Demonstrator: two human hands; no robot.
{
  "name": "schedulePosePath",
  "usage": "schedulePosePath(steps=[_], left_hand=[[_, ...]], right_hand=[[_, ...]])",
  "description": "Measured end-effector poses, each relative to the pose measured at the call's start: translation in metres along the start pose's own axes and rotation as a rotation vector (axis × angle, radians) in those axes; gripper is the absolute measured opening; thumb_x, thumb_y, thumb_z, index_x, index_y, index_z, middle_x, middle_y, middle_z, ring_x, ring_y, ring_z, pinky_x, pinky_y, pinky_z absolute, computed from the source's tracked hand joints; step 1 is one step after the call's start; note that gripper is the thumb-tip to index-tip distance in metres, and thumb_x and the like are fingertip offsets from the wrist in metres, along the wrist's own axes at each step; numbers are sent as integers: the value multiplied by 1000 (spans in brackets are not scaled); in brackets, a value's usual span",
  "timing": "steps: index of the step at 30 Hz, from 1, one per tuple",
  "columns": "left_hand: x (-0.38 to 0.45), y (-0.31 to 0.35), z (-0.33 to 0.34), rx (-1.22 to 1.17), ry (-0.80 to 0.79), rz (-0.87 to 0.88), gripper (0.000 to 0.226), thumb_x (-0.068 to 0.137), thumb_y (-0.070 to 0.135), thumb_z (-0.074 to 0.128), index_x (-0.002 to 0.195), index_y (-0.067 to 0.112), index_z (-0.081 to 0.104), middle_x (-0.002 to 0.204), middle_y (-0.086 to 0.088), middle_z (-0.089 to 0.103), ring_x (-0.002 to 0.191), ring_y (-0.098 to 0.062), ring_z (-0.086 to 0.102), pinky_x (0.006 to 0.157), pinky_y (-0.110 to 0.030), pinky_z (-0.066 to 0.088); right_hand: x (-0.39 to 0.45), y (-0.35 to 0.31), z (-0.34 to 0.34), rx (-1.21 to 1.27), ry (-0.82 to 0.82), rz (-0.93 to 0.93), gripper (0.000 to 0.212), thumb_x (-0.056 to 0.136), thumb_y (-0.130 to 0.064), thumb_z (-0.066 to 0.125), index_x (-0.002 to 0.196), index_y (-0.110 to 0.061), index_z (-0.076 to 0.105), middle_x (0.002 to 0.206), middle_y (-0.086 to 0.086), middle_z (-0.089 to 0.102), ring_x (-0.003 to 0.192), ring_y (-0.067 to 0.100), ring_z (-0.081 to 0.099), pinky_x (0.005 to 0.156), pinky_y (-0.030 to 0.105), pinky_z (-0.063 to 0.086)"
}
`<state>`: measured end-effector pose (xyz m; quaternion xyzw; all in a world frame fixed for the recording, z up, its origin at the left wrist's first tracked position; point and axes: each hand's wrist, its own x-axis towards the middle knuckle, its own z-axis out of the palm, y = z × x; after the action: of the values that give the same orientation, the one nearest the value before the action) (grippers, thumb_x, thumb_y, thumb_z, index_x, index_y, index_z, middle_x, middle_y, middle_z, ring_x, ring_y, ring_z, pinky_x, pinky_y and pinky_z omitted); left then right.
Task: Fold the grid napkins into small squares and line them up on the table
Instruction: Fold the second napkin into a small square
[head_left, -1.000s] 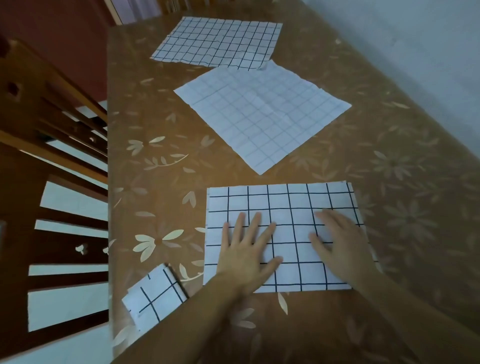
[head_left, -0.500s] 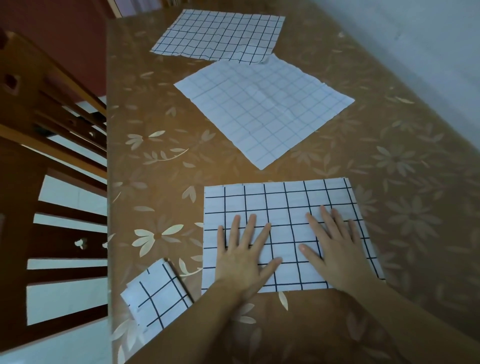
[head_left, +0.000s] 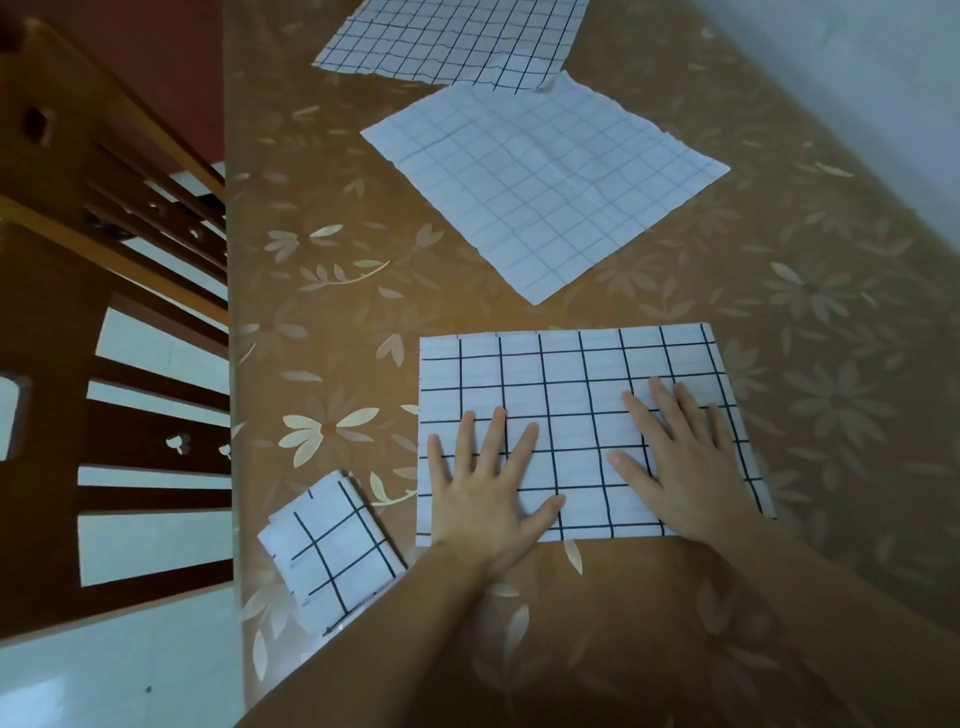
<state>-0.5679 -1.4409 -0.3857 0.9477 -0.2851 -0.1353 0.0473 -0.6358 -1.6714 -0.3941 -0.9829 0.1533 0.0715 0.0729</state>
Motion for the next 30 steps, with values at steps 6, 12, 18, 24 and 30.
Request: schedulePosePath(steps=[6,12,18,24,30], left_hand=[[0,3,-2,7,-46,-14,78,83,79,10,149,44,-14,161,4,-18,143,-28,-30,112,-62,-14],[0,4,-3,36,-58,-31,78,84,80,9,148,44,-16,160,5,-20,143,-28,-30,111,-64,-14],[1,2,-4,51,-70,-21,78,84,80,8,148,44,-18,160,4,-20,143,-29,-29,111,-65,-12],[0,3,-8,64,-76,-15,78,84,79,10,148,43,-18,160,3,-21,143,-29,-30,111,-64,-13],[7,34,-12,-57,68,139,68,90,68,25,151,46,3,163,5,-6,147,-26,-19,113,-55,-19]], right_hand=[[-23,-69,-4,81,49,-47,65,94,-59,13,151,-29,21,161,4,13,149,27,7,116,55,7],[-32,-57,9,55,-10,-28,63,96,-58,8,151,-30,21,161,2,17,149,24,9,118,52,8],[-41,43,-3,-26,-4,90,67,93,-61,7,151,-32,21,161,3,17,148,25,12,116,55,11],[-59,63,-18,-115,14,18,67,94,-58,16,145,-21,40,154,7,32,142,27,27,113,56,16],[-77,34,-8,-68,52,-5,55,95,-47,25,143,-25,43,152,4,38,142,25,27,114,51,15]])
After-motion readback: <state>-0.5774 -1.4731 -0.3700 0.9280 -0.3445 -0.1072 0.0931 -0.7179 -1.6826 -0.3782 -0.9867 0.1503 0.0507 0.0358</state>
